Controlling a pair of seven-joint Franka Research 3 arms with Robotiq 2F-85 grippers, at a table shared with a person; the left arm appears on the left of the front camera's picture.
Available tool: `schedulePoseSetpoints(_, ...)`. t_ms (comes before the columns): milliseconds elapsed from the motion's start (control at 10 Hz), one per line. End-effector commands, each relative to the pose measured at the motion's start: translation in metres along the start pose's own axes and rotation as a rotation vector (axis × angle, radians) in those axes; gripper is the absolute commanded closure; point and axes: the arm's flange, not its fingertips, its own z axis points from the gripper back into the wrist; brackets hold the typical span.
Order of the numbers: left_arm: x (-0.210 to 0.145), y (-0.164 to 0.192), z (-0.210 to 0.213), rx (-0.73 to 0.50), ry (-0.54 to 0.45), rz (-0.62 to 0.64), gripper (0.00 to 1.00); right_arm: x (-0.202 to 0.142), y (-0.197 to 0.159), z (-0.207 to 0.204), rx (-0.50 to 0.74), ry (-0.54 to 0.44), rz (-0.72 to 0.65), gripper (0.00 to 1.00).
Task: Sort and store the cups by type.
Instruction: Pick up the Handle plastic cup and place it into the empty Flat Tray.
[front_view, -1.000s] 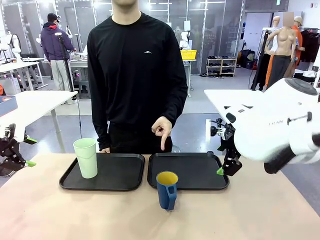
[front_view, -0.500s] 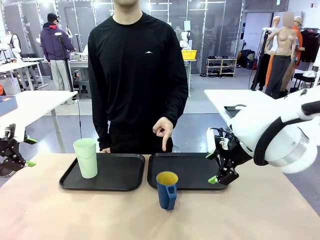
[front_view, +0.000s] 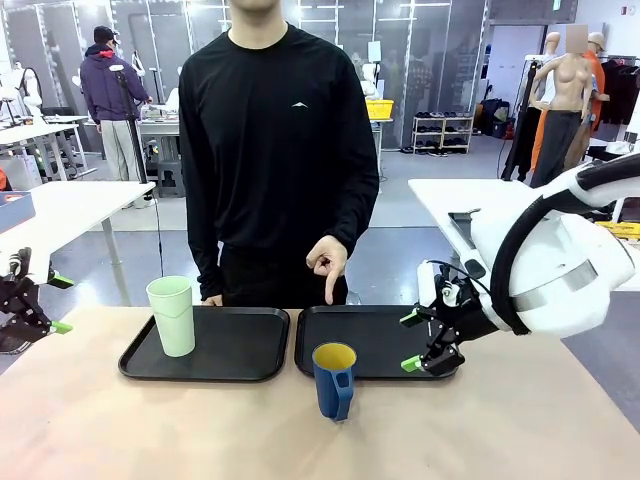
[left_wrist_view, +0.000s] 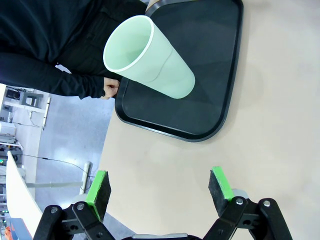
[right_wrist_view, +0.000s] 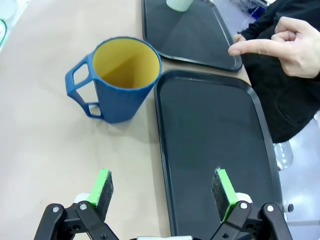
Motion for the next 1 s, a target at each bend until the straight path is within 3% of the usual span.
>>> schedulePoseSetpoints(0,-0.001,0.0,-0.001,0.001,-0.01,-0.008,0.0,-0.033,-0.016,-0.045,0.017,-0.108,-0.009,0.0)
schedulePoseSetpoints(400,-0.001,0.0,-0.001,0.001,-0.01,-0.008,0.0,-0.05,-0.019,-0.053,0.051,-0.181,-0.028,0.0)
schedulePoseSetpoints(500,-0.001,0.0,-0.001,0.001,-0.01,-0.008,0.0,-0.049,-0.021,-0.055,0.081,-0.145,-0.05,0.0)
schedulePoseSetpoints(600,-0.001,0.0,-0.001,0.001,-0.01,-0.008,0.0,-0.036,-0.001,-0.024,0.05,-0.155,-0.039,0.0)
schedulePoseSetpoints(900,-0.001,0.0,-0.001,0.001,-0.01,-0.008,0.0,-0.036,-0.001,-0.024,0.05,-0.155,-0.039,0.0)
